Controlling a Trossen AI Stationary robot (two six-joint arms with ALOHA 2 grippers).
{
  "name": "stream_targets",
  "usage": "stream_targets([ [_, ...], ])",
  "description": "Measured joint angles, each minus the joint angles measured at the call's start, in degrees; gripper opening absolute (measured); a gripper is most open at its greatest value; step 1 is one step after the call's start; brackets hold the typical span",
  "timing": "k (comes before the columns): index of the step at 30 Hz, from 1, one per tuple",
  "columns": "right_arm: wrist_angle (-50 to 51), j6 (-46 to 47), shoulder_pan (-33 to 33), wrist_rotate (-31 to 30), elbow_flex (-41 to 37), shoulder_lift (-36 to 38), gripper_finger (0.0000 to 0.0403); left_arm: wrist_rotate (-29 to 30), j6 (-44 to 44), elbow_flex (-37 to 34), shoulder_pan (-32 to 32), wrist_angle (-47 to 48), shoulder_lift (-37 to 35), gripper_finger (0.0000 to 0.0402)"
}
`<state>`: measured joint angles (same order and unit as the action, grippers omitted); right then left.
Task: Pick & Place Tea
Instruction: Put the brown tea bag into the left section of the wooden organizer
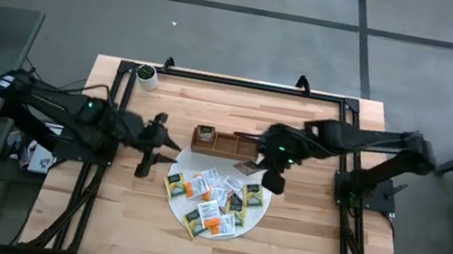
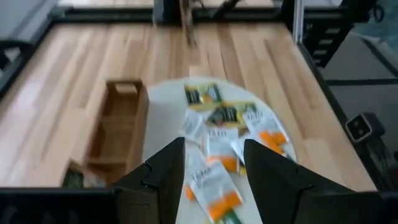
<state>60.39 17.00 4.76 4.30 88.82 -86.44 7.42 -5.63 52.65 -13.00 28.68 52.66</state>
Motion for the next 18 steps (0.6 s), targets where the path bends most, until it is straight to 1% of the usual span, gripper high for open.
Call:
stream_targets([
  [4, 8.3, -5.1, -1.1, 0.7, 10.3, -7.9, 0.0, -3.8, 3.7, 2.5, 4.5, 0.2, 0.1, 0.0162],
  [7, 12.5, -8.2, -1.6, 0.7, 17.7, -13.5, 0.0, -4.7, 5.8, 3.5, 7.0, 0.1, 0.1, 0.0162],
  [13, 14.4, -12.5, -2.4, 0.7, 30.4, -22.1, 0.0, -5.4, 9.1, 3.7, 9.4, -1.8, 0.5, 0.0162],
  [18, 14.0, -13.0, -4.0, 0.5, 37.8, -26.1, 0.0, -4.0, 12.5, 3.7, 9.2, -4.8, 3.2, 0.0163],
])
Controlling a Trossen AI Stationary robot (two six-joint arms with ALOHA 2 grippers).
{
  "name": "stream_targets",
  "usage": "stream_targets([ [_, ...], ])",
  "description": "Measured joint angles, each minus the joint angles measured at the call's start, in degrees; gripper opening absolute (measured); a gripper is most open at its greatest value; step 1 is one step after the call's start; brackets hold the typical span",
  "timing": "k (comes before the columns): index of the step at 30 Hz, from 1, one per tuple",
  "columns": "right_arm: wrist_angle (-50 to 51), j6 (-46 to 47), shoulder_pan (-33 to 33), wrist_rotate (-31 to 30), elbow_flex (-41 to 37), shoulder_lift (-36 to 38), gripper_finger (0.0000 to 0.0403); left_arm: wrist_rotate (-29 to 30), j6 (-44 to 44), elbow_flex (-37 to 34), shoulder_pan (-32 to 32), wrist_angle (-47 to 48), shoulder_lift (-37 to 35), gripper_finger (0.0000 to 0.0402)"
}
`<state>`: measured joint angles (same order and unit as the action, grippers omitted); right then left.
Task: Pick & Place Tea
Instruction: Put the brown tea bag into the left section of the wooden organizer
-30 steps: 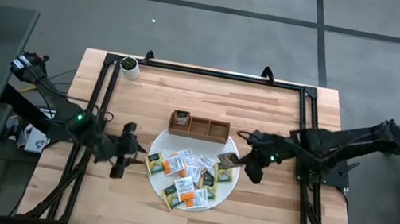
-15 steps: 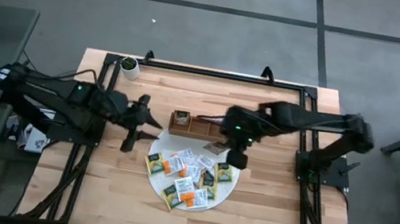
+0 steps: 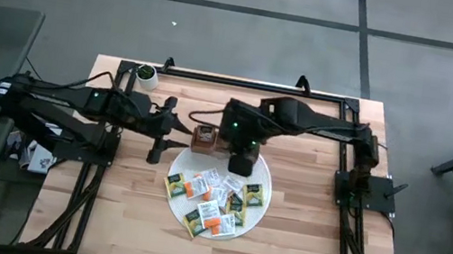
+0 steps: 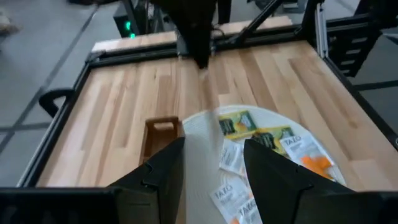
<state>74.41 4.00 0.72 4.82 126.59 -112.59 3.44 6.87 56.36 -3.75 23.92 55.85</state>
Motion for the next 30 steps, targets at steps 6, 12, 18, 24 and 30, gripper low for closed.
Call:
stream_targets([
  [6, -0.5, -0.6, -0.4, 0.0, 3.2, -1.1, 0.0, 2.2, 1.9, 0.0, 0.0, -6.7, 4.0, 0.0163],
  [12, -1.1, -0.6, -0.4, -0.1, 2.9, -1.2, 0.0, 2.7, 2.0, 0.0, 0.0, -14.4, 6.9, 0.0163],
  [18, -1.4, -0.6, -0.4, -0.5, 2.9, -1.2, 0.0, 1.4, 1.9, 0.0, 0.0, -17.5, 10.0, 0.0163],
  [24, -1.4, -1.1, -0.4, -0.6, 2.9, -1.2, 0.0, 1.2, 0.6, 0.0, 0.0, -17.7, 11.0, 0.0163],
  [30, -1.5, -1.5, -0.4, -0.6, 2.9, -1.2, 0.0, 1.9, 0.6, 0.0, 0.0, -17.8, 11.0, 0.0157],
])
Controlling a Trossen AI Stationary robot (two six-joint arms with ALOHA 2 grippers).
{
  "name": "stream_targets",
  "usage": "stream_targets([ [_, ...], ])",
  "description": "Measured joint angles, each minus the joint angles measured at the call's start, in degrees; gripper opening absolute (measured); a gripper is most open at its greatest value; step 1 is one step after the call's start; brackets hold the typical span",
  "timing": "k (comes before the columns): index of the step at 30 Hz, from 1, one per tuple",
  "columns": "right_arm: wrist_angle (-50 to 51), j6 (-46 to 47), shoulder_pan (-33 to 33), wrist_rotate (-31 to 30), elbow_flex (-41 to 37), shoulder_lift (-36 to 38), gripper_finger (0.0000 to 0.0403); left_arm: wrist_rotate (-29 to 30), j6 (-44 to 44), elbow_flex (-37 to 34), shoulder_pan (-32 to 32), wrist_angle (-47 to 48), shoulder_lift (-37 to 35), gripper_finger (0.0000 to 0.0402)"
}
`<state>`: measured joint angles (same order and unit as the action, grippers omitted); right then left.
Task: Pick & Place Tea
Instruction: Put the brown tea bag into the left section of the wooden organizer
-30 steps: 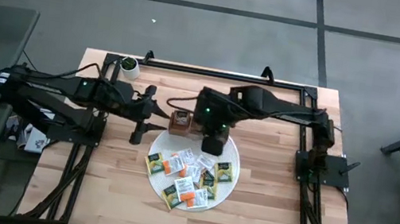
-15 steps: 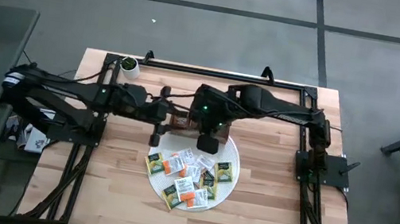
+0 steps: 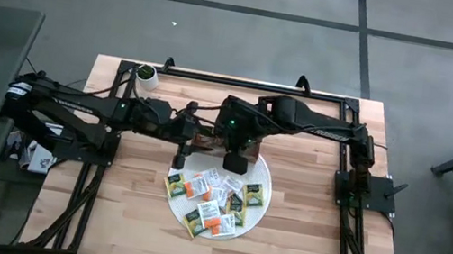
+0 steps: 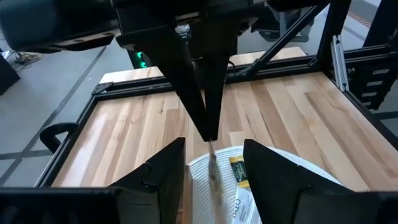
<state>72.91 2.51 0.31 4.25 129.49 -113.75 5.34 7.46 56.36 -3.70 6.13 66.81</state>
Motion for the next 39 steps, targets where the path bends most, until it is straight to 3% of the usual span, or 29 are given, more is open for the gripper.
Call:
stream_targets([
  [4, -0.1, 0.0, 0.0, 0.0, 0.0, 0.0, 0.0, 0.0, 0.0, 0.0, 0.0, 0.0, 0.0, 0.012],
  [12, -0.1, 0.0, 0.0, 0.0, 0.0, 0.0, 0.0, 0.3, 0.4, 0.0, 0.0, 0.0, 0.0, 0.0008],
  [26, -0.6, 1.4, 0.0, -0.7, 0.0, 0.1, 0.0009, 0.4, 1.2, 0.0, 0.0, 0.0, 0.0, 0.0],
  [34, -0.2, 2.8, -0.3, -2.0, 0.5, 1.2, 0.0097, 0.9, 1.4, 0.0, 0.0, 0.1, 0.0, 0.0],
  [39, 5.5, 6.0, -1.4, -4.4, 1.2, 3.1, 0.0153, 6.9, 4.7, 0.0, 0.0, 1.0, -2.4, 0.0],
])
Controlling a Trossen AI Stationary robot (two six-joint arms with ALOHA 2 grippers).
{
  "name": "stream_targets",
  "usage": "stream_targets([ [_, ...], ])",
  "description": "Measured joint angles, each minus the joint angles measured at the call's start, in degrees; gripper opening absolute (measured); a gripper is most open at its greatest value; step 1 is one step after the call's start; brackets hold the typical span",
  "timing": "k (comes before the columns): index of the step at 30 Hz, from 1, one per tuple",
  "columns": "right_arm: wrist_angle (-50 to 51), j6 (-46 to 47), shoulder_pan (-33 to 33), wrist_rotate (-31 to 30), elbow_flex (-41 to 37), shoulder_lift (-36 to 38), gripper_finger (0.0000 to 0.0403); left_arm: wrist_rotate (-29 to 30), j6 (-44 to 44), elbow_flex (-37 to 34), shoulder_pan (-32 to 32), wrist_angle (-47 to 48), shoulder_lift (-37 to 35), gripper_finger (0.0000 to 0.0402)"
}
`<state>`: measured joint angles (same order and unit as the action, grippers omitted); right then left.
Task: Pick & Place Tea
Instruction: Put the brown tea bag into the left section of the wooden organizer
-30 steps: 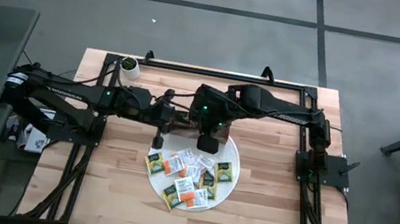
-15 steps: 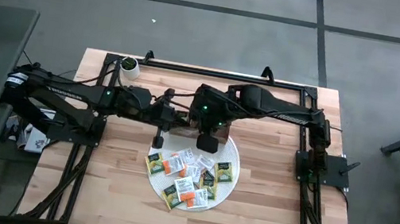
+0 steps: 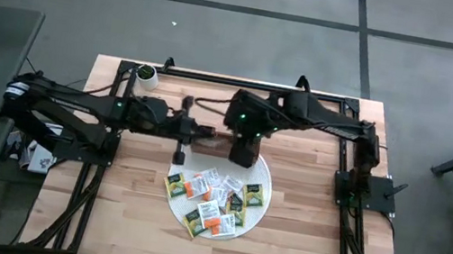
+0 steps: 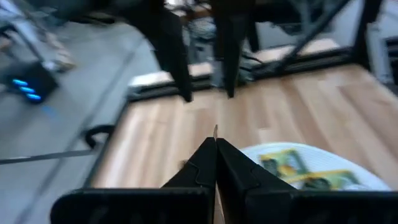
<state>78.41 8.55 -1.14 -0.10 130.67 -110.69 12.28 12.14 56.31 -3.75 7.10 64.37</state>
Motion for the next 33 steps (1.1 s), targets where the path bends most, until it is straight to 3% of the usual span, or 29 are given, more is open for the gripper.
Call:
stream_targets([
  [5, 4.6, 1.9, -0.1, -2.8, -1.1, 3.4, 0.0176, 6.5, 2.6, -0.5, 0.0, 3.5, -7.1, 0.0],
  [8, 5.3, 2.5, 0.3, -4.0, -2.6, 5.9, 0.0178, 7.9, 2.6, -4.7, 0.0, 2.5, -11.9, 0.0],
  [12, 4.5, 3.8, 0.8, -5.8, -5.7, 9.7, 0.0179, 9.1, -1.2, -14.3, 0.0, -6.0, -17.8, 0.0],
  [15, 2.6, 4.9, 0.9, -6.7, -9.5, 13.0, 0.0179, 8.4, -3.7, -23.1, 0.0, -18.1, -20.4, 0.0],
  [18, -0.6, 6.5, 1.2, -7.0, -14.8, 16.6, 0.0179, 8.5, -6.2, -30.2, 0.4, -29.5, -20.4, 0.0],
  [24, -9.6, 9.5, 1.2, -5.7, -27.6, 24.0, 0.0179, 5.1, -13.9, -38.7, 6.2, -39.1, -17.4, 0.0],
  [33, -20.6, 14.4, 1.2, -0.8, -43.3, 31.4, 0.0179, -9.6, -18.1, -40.2, 18.6, -48.1, -7.2, 0.0],
])
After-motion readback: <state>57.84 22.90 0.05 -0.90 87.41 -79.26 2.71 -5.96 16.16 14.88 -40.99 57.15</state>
